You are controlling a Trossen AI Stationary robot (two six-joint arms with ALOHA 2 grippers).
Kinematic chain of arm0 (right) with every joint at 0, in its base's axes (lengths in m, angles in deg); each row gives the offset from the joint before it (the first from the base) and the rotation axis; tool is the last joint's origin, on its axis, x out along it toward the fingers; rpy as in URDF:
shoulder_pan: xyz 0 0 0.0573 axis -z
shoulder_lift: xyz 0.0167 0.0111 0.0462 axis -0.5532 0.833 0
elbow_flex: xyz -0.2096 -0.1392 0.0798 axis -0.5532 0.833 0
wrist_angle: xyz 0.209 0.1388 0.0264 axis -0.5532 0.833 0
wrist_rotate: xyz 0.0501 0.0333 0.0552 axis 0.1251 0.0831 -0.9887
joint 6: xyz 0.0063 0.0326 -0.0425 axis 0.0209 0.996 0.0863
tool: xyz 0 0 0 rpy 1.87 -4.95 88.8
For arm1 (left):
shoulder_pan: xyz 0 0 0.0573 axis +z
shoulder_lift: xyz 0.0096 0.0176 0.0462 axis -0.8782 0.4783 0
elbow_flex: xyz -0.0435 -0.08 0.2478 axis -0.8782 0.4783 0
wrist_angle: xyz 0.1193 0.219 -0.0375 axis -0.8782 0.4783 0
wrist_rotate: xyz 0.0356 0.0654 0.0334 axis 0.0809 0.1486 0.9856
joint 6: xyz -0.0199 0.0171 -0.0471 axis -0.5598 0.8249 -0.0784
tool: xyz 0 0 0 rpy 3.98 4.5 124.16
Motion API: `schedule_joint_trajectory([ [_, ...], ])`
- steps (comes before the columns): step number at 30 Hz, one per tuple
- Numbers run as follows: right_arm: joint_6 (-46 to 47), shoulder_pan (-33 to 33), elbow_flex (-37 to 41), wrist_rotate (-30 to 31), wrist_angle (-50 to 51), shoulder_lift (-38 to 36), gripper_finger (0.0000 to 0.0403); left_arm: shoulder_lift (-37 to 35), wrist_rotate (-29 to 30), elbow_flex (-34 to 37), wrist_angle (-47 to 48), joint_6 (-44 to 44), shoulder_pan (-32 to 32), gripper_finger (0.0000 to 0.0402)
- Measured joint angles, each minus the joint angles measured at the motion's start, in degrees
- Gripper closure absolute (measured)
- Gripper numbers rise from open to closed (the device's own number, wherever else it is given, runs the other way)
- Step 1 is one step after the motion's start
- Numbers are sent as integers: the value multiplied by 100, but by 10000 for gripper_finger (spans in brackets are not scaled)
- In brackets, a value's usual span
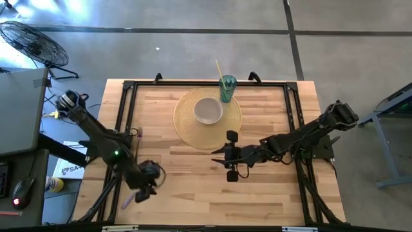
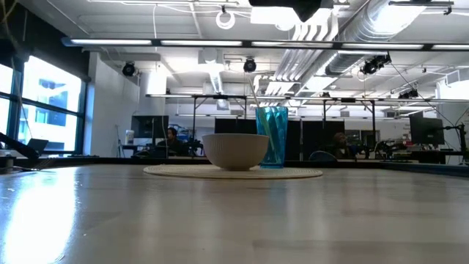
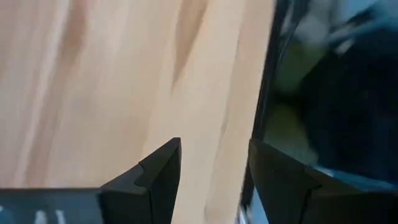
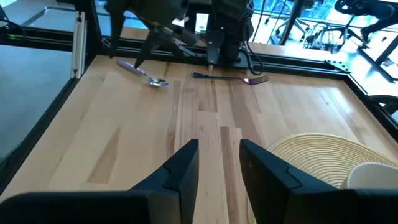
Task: Pick & Place Utensil
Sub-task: Put the purple spoon into the white bowl on the brown mat
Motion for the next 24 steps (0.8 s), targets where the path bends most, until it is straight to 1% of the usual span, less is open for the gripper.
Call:
schedule_joint_trajectory([
  [2,1,0,0,1,1,0,293,314,-373,-336,593,-318,2,216],
  [4,0,0,0,-6,0,0,293,577,-711,-526,951,-623,2,216],
  [7,0,0,0,26,-1,0,293,836,-1073,-563,1034,-885,3,216],
  [9,0,0,0,53,1,0,293,1002,-1161,-563,1054,-937,2,216],
  [13,0,0,0,53,6,0,293,1280,-1544,-563,1175,-1147,4,216],
  [16,0,0,0,53,7,0,293,1448,-1666,-563,1241,-1336,4,216],
  [19,0,0,0,53,10,0,293,1627,-1675,-563,1570,-1610,4,216],
  [24,2,0,0,53,10,0,293,1941,-1706,-563,1787,-1545,-86,216],
])
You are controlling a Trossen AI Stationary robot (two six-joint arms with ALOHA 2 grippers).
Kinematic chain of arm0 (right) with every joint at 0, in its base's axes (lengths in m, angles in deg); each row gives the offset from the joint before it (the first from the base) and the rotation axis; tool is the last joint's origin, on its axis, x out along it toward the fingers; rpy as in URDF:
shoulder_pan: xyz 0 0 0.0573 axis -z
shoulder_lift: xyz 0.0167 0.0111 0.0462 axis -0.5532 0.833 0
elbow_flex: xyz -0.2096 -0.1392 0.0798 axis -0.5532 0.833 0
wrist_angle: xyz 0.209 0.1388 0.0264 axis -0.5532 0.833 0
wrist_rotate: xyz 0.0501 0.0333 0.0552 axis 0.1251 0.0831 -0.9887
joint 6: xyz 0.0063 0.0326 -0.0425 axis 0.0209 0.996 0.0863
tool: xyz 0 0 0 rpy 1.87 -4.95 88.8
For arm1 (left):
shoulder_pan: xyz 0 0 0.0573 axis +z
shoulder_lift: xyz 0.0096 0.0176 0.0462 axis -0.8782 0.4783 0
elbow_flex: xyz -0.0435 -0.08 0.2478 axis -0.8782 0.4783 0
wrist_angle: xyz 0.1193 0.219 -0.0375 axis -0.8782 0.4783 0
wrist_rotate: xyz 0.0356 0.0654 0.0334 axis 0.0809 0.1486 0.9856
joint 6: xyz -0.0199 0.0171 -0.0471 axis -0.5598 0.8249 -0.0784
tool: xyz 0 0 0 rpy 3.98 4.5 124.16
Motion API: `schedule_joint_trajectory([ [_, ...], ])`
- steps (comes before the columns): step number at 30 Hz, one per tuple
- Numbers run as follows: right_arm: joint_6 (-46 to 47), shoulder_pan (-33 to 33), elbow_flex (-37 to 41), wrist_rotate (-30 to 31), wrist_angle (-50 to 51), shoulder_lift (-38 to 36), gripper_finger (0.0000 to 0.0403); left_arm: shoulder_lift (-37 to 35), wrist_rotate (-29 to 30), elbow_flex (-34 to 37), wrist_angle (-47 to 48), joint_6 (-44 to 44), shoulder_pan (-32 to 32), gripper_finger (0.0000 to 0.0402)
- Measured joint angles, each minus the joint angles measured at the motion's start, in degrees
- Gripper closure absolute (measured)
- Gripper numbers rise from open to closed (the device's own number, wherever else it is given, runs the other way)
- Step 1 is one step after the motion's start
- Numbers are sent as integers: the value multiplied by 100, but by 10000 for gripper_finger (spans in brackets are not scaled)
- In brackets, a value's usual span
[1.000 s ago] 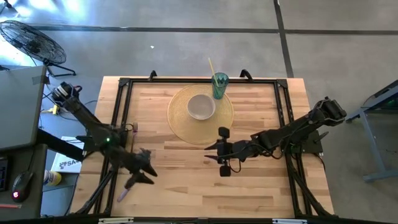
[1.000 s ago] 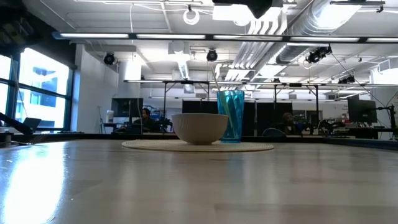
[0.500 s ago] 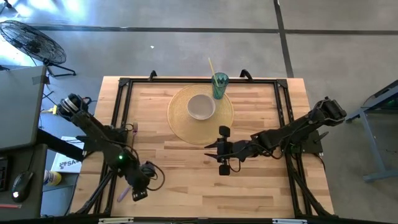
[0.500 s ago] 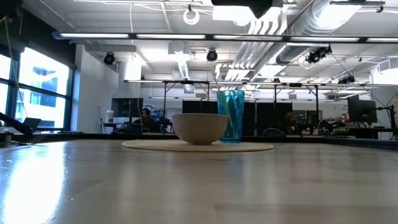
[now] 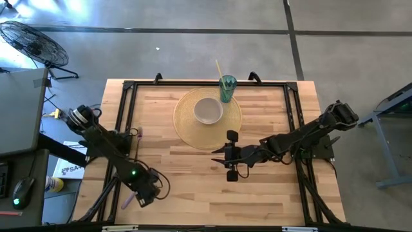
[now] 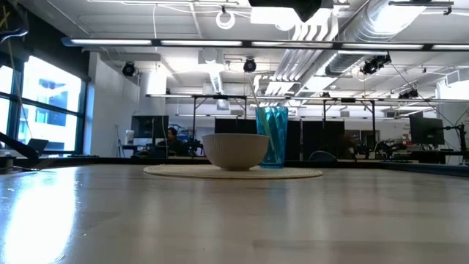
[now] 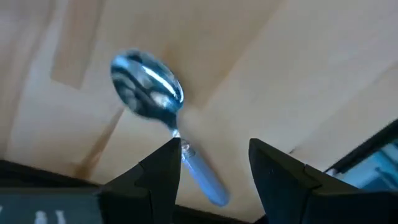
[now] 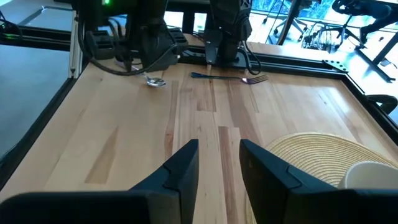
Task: Pick & Place Utensil
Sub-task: Put the purple spoon into the white bowl on the brown mat
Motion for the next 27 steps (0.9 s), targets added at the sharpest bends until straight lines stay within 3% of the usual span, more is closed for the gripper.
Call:
schedule_joint_trajectory([
  [6,46,0,0,0,-4,0,293,274,-244,2,119,-66,-110,216],
  [13,60,0,2,20,-9,2,293,323,1,79,121,-313,-366,216],
  [27,107,0,2,20,-11,2,293,301,-81,634,-521,-886,-544,216],
])
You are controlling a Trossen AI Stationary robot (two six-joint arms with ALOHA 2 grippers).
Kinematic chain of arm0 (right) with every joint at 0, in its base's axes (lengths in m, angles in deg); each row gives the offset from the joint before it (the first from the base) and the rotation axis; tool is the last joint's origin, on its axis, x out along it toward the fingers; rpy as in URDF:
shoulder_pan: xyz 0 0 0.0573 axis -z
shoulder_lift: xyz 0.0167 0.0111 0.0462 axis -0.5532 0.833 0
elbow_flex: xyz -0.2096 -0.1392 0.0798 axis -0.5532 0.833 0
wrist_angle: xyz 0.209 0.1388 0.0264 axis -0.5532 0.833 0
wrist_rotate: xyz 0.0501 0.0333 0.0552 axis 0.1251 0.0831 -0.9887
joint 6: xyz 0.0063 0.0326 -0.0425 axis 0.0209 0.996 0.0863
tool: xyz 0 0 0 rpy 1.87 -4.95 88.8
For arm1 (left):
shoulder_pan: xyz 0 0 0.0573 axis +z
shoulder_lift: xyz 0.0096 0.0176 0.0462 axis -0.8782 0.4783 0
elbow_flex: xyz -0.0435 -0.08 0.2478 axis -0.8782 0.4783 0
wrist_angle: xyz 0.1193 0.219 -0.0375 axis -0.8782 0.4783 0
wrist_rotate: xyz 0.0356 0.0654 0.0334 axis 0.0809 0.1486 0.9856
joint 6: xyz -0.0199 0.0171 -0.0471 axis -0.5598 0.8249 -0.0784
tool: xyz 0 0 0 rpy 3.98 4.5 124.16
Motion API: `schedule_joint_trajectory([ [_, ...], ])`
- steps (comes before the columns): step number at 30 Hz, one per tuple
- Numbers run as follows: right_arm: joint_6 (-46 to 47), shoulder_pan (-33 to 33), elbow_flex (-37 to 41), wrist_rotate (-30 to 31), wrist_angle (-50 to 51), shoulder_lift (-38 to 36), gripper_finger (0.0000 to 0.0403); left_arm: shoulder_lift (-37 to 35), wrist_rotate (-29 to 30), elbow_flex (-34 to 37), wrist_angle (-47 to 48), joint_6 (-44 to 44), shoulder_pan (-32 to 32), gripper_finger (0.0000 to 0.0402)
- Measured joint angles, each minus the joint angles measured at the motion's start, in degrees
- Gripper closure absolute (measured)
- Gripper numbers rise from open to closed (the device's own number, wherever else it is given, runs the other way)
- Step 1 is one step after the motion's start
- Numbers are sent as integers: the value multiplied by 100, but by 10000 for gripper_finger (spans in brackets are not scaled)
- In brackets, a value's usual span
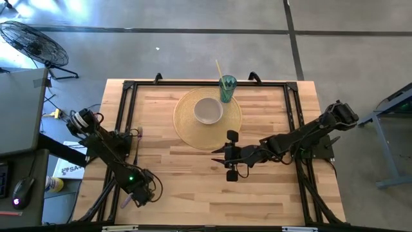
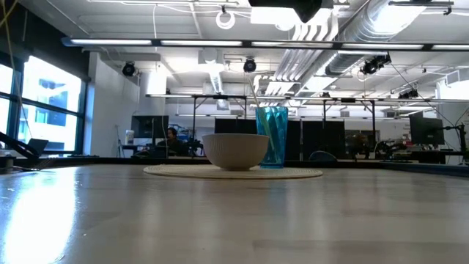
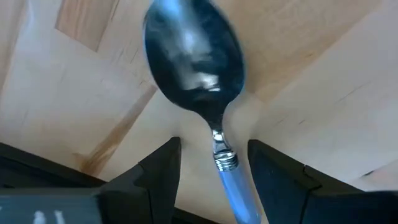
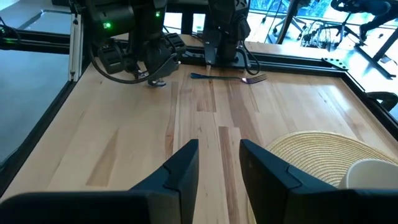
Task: Pick & Place Utensil
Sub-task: Put the purple spoon into the white bowl on the brown mat
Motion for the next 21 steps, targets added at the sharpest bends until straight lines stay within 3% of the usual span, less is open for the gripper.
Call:
schedule_joint_trajectory([
  [5,0,0,0,0,0,0,293,7,-86,7,-25,-128,0,233],
  [16,0,-7,0,-2,0,0,293,17,-193,11,-52,-92,0,353],
  [21,0,-12,0,-16,-1,-1,293,2,-37,-21,-5,27,0,365],
])
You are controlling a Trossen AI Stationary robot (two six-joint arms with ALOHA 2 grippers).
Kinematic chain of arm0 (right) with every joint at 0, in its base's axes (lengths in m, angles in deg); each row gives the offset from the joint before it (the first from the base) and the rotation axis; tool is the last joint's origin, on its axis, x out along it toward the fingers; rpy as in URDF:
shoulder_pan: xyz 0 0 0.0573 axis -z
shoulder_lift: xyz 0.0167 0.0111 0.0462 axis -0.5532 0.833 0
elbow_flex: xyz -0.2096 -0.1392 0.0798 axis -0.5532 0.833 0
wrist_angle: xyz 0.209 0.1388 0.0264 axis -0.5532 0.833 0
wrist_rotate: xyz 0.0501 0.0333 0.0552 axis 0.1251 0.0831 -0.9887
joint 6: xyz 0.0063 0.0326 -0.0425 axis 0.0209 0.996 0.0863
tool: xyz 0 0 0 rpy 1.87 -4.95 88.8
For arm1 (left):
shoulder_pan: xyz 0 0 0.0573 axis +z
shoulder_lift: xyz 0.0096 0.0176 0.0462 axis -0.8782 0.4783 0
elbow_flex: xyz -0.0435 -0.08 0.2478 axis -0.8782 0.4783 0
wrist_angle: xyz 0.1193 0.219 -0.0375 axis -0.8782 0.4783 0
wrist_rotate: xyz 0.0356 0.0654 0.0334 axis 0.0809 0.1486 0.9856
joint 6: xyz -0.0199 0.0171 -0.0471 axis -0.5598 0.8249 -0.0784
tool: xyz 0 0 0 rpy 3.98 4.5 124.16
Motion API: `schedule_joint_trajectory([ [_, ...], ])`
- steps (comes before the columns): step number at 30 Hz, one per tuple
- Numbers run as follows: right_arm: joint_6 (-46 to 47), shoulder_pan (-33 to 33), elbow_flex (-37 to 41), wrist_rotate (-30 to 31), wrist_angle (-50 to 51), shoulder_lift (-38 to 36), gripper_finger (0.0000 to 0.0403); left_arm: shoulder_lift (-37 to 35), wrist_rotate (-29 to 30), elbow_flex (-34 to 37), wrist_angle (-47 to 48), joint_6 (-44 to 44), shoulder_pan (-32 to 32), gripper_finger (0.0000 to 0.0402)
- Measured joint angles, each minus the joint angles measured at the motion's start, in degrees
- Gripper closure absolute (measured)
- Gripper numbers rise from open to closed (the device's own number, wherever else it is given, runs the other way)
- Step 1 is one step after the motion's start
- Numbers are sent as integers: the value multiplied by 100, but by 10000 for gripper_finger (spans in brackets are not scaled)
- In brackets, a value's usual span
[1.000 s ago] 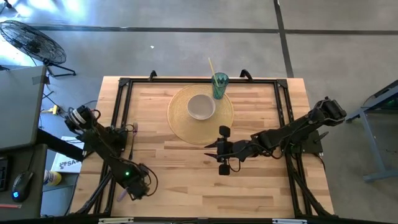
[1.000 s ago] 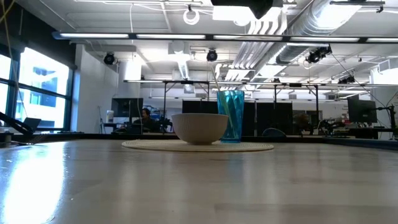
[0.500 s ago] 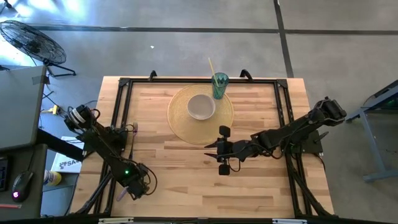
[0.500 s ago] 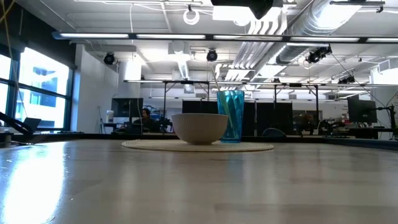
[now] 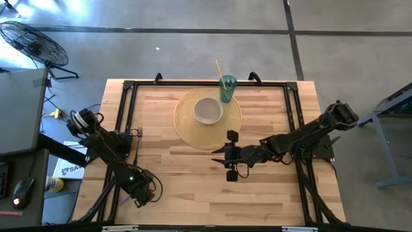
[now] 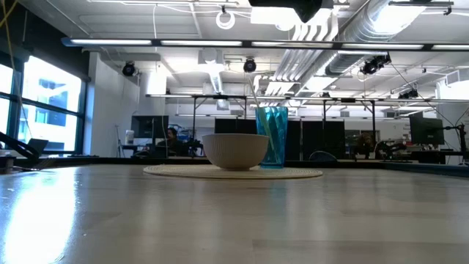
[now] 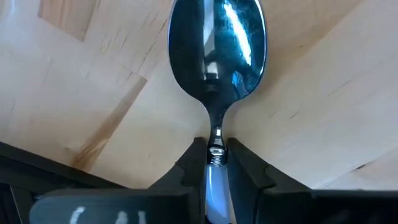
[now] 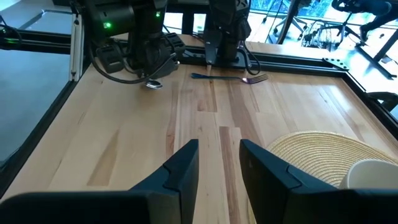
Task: Pick & Place Utensil
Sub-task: Put the purple spoon into the white bowl on the brown mat
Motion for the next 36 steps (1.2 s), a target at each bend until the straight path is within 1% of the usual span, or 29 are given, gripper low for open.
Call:
schedule_joint_trajectory([
  [2,0,-39,0,0,7,-20,293,10,170,-82,55,112,-4,358],
  [5,0,-139,2,15,48,-127,293,22,598,-254,83,374,-13,350],
  [8,0,-238,2,23,63,-267,293,22,1010,-484,88,584,19,352],
  [10,0,-302,2,42,90,-333,293,20,1216,-655,297,742,94,357],
  [15,18,-440,2,62,112,-435,293,20,1805,-1213,965,1233,492,360],
  [18,221,-538,2,63,307,-438,293,20,2095,-1592,1305,1719,840,355],
  [21,522,-643,2,62,626,-441,293,15,2356,-2007,1606,2378,1260,355],
  [25,985,-769,2,81,1202,-441,293,9,2686,-2565,1782,3343,1990,354],
  [28,1378,-871,2,295,1711,-441,293,9,2938,-2949,1850,3981,2595,354],
  [32,1859,-977,19,501,2174,-441,293,9,2956,-3359,1830,4757,3511,354],
  [36,1997,-1025,237,498,2096,-441,293,29,2755,-3687,1837,5363,4490,353],
])
